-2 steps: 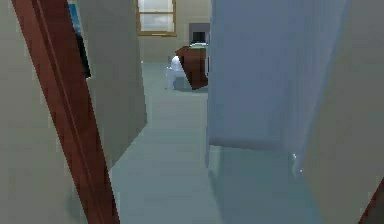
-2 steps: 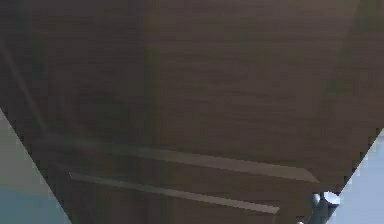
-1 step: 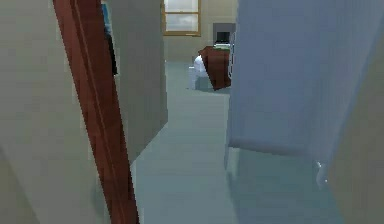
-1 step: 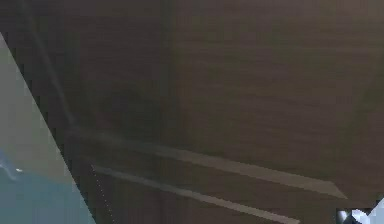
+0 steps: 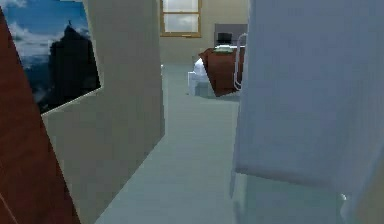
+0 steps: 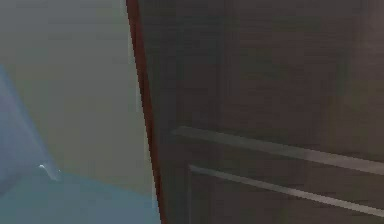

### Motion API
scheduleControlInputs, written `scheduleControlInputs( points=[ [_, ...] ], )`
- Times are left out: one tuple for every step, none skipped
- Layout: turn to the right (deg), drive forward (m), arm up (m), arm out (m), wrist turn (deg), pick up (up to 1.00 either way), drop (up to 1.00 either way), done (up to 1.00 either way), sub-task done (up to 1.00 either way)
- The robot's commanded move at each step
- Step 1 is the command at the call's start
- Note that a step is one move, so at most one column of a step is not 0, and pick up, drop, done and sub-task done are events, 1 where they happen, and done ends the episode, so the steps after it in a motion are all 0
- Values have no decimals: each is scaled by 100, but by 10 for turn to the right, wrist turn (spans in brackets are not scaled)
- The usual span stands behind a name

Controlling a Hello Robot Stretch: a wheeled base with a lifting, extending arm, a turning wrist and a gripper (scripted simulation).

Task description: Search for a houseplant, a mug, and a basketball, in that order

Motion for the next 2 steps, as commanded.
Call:
scheduleControlInputs(
  points=[
    [120,0,0,0,0,0,0,0,0],
    [0,40,0,0,0,0,0,0,0]
  ],
)
